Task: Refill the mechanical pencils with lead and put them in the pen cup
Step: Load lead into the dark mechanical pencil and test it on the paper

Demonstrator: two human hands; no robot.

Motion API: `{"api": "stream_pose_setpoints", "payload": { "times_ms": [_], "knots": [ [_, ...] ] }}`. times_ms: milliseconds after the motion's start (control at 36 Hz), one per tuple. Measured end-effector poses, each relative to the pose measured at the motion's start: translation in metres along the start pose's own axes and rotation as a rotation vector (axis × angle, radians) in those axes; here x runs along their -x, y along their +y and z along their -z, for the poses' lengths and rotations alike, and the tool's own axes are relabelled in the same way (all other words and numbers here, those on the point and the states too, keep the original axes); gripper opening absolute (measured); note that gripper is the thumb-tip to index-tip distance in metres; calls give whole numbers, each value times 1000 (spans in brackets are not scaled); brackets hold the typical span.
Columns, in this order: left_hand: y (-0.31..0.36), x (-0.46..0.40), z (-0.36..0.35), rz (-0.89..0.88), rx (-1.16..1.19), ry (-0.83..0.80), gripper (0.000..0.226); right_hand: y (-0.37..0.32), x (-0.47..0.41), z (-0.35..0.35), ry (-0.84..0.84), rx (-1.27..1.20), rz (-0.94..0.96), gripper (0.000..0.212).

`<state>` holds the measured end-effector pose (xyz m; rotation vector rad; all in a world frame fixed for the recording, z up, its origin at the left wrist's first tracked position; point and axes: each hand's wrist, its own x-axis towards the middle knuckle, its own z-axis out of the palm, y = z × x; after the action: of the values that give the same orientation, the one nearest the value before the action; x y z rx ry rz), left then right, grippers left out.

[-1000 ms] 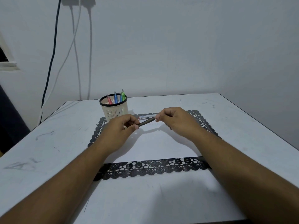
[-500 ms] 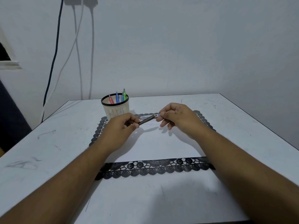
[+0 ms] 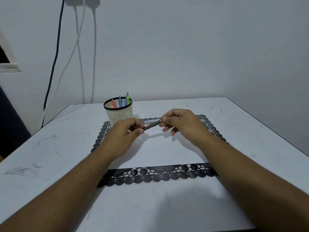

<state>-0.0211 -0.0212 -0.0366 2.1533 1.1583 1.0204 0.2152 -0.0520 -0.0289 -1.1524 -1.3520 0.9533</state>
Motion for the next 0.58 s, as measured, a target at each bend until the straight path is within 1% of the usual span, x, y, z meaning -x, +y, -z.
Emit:
{"api": "stream_pose_setpoints", "payload": {
  "times_ms": [83,139,278,417,528,583],
  "knots": [
    [-1,0,0,11,14,-7,12,2,1,-2,15,22,1,8],
    [-1,-1,-2,31,55,-11,10,4,1,-5,33,-4,-4,6],
    [-7,-4,-4,120,272,-84,10,2,1,-9,60,-83,-33,6],
    [-8,-5,-5,184,476,-130,10,-3,3,-9,21,-182,-70,8],
    [-10,-6,-7,187,499,-139,9,-4,3,-10,41,-88,-23,6],
    [-10,-5,-9,176,501,-134,8,-4,3,-11,58,-94,-20,6]
  ]
}}
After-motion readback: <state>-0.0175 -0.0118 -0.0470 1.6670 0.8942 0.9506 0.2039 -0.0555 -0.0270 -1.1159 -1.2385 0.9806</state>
